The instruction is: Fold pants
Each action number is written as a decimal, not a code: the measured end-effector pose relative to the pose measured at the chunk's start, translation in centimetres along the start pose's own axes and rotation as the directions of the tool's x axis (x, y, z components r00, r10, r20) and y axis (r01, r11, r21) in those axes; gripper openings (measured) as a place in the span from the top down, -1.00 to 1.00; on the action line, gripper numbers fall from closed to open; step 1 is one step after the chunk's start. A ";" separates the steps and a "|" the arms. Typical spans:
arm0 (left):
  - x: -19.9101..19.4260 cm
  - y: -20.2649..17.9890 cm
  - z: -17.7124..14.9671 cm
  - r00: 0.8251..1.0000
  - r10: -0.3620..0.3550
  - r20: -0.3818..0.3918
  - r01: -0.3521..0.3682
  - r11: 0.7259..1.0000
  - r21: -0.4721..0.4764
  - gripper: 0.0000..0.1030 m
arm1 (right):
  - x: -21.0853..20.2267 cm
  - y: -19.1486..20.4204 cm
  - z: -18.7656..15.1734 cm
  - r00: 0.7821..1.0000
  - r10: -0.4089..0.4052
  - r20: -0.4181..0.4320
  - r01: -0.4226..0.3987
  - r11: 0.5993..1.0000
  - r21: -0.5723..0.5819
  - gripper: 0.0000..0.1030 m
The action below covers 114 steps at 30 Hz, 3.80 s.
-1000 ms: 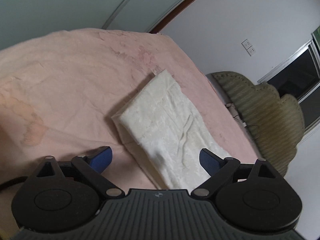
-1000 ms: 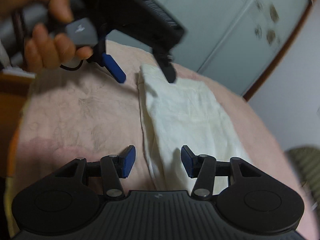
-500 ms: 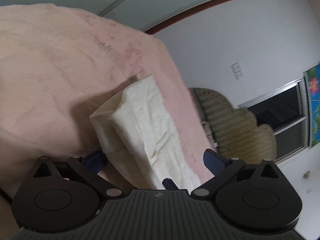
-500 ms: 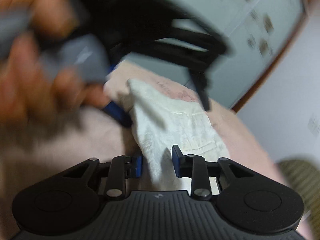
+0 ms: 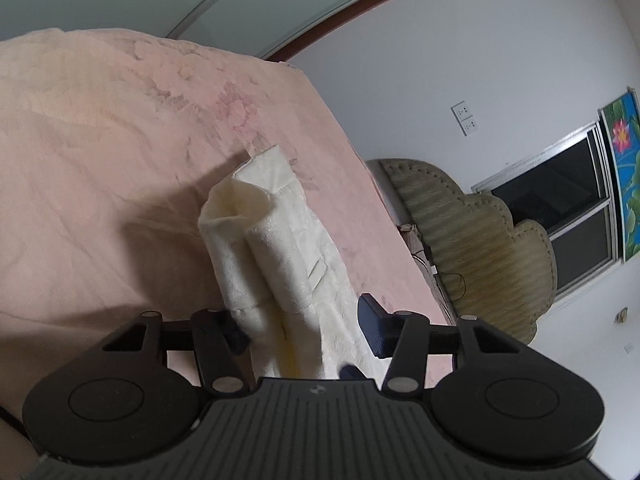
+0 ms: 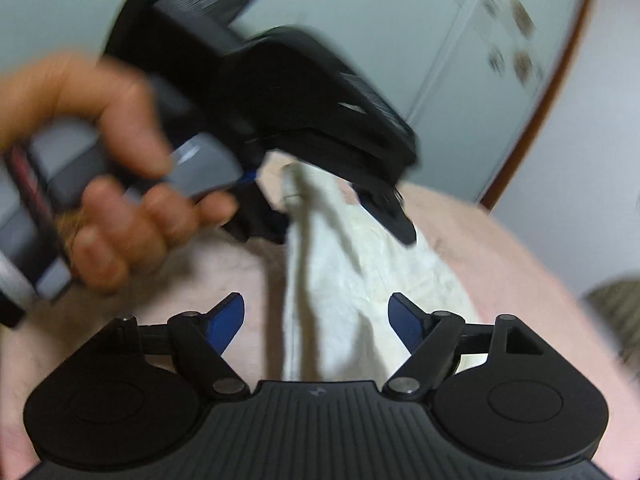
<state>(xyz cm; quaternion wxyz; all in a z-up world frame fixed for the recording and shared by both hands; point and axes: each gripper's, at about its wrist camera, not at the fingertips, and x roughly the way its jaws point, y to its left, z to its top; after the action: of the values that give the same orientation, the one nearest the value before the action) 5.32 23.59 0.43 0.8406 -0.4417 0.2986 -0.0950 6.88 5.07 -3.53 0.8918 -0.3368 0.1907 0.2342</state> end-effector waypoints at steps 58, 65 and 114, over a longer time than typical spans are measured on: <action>8.0 -28.5 -24.9 0.976 -0.175 -0.126 0.206 0.583 0.786 0.64 | -19.6 -21.9 -17.0 0.997 -0.072 -0.002 0.056 0.754 0.654 0.42; 12.2 -27.9 -30.0 0.965 -0.123 -0.232 0.261 0.555 0.790 0.63 | -20.8 -21.4 -21.2 0.981 -0.125 -0.148 0.188 0.803 0.565 0.42; 10.3 -16.2 -25.1 0.976 0.049 -0.213 0.186 0.322 0.928 -0.62 | -22.3 -16.7 -22.4 0.933 -0.115 -0.341 0.316 0.715 0.624 -0.43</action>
<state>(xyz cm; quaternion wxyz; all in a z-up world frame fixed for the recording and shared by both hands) 0.58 -7.51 -1.76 0.9003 0.1287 0.2520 -0.3307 -6.30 -27.87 0.40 0.9381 -0.0434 0.3437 -0.0062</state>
